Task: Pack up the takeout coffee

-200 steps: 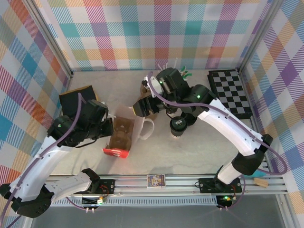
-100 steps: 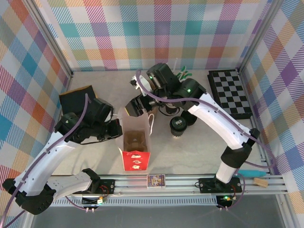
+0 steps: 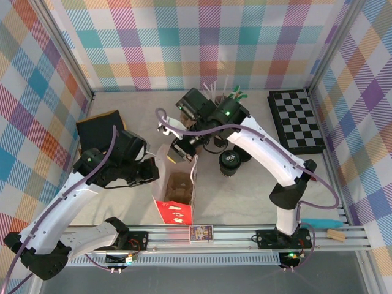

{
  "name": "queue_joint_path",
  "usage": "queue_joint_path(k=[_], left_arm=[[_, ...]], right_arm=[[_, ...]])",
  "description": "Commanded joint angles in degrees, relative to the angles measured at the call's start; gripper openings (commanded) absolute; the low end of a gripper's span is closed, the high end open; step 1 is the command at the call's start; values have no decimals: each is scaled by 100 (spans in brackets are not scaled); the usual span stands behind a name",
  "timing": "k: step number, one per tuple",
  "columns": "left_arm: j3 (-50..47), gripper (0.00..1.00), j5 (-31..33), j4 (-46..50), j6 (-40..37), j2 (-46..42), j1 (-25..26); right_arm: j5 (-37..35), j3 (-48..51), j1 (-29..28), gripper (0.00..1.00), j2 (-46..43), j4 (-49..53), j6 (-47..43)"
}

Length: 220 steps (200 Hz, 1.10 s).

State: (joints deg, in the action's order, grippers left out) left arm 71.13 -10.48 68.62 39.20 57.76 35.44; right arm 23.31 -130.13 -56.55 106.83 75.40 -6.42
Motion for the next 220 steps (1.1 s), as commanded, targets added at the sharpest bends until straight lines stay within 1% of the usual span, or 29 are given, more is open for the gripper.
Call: queue_joint_path(k=[1,23,44,76,121,154,183,188,207,220], left_arm=[[-132,0,-127,-79,-100,-20,-126],[-150,0,-120,-272,-132,48,-225],[-95,0,-144,-444,-202,165,-348],[29,0,-381,-651,-342,416,-527],[185,0,-455,-588,-499,556,-584],[149,0,-442,-552,-492,471,-624],[93,0,-428,-564,-440,370,-666],[79,0,-424,-567,-427,353,-670],[74,0,-384,-569,-384,281,-688],[87,0,-385,-573,-342,260,-696]], right_arm=[[221,123,-161,5,27,340,-428],[-41,308,-346,4,56,437,-516],[-454,340,-572,2,174,505,-568],[-890,653,-634,1,373,421,-492],[-996,1039,-629,0,669,335,-413],[-1071,1475,-631,0,653,234,-346],[-1033,1582,-509,0,576,98,33],[-1030,1578,-463,0,578,102,265],[-1216,1510,-389,0,614,104,621],[-1398,1250,-346,0,764,342,854]])
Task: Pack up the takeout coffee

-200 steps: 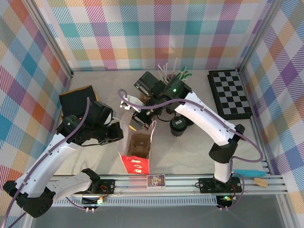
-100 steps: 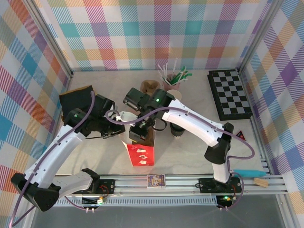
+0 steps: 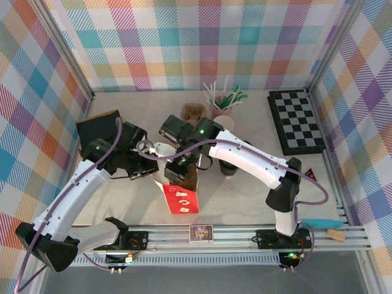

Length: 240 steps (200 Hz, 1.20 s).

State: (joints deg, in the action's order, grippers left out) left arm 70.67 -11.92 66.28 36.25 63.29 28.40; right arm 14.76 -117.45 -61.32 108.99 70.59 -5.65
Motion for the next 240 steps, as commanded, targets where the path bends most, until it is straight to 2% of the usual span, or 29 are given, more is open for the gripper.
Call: queue_joint_path(k=[1,59,109,132,161,187,227,240], left_arm=[[132,0,-240,-346,-43,-296,7],[301,0,-255,-479,252,-342,7],[201,0,-278,-490,176,-278,7],[201,0,-242,-439,140,-290,7],[140,0,-248,-458,151,-295,7],[88,0,-242,-433,153,-318,7],[-71,0,-218,-475,158,-364,7],[-111,0,-210,-502,158,-371,7]], right_arm=[[-553,-47,130,0,555,855,785],[-1011,-468,117,0,848,1635,1518],[-994,-38,6,0,782,1355,1600],[-1104,-363,13,0,1099,1783,2258],[-1016,-601,4,0,1223,1779,3027],[-1251,-1266,5,0,1604,2466,3757],[-973,-2083,67,0,1983,3169,4254],[-624,-1882,190,0,1949,3151,4429]])
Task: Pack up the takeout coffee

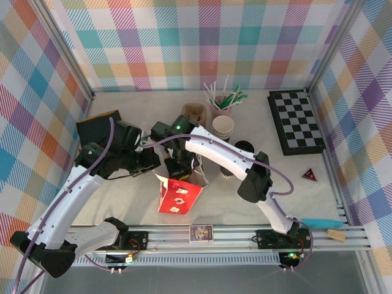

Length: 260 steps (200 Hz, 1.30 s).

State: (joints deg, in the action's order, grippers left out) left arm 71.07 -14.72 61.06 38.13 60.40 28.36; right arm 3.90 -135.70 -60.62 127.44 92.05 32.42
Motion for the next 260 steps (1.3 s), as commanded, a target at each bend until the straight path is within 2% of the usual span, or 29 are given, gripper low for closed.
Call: queue_joint_path(k=[1,45,101,143,193,260], left_arm=[[-152,0,72,20,-28,-82,12],[-150,0,101,33,-86,-37,12],[-84,0,76,125,-207,12,11],[-84,0,76,221,-250,-39,9],[-137,0,92,296,-284,-140,0],[-230,0,94,393,-354,-261,-14]], right_arm=[[493,-33,134,0,92,1006,636],[915,432,206,0,25,1015,805],[491,556,276,0,216,1007,1038],[603,652,274,0,463,985,1003],[656,1238,207,0,439,656,987],[401,1486,8,0,586,473,904]])
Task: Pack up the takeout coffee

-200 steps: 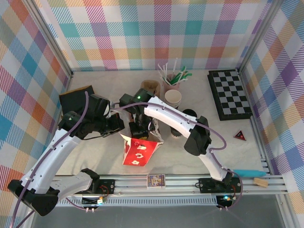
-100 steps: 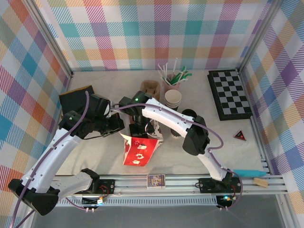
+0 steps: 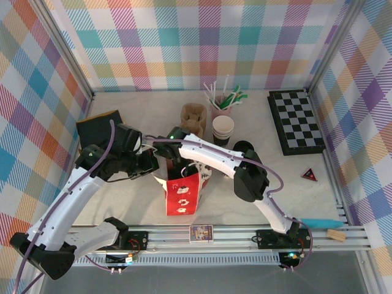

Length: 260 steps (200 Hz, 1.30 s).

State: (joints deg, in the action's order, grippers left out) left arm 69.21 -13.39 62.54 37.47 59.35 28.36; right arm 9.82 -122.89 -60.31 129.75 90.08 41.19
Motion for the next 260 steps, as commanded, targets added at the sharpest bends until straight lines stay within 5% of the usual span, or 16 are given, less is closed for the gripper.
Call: queue_joint_path(k=[1,158,260], left_arm=[[-42,0,-40,247,-287,-158,-14],[71,0,190,661,-501,-6,-17],[134,0,310,786,-610,99,-23]], right_arm=[[-191,213,-28,0,360,665,24],[-279,-1074,-84,0,-527,1213,-67],[46,-1905,534,9,-1278,730,-336]])
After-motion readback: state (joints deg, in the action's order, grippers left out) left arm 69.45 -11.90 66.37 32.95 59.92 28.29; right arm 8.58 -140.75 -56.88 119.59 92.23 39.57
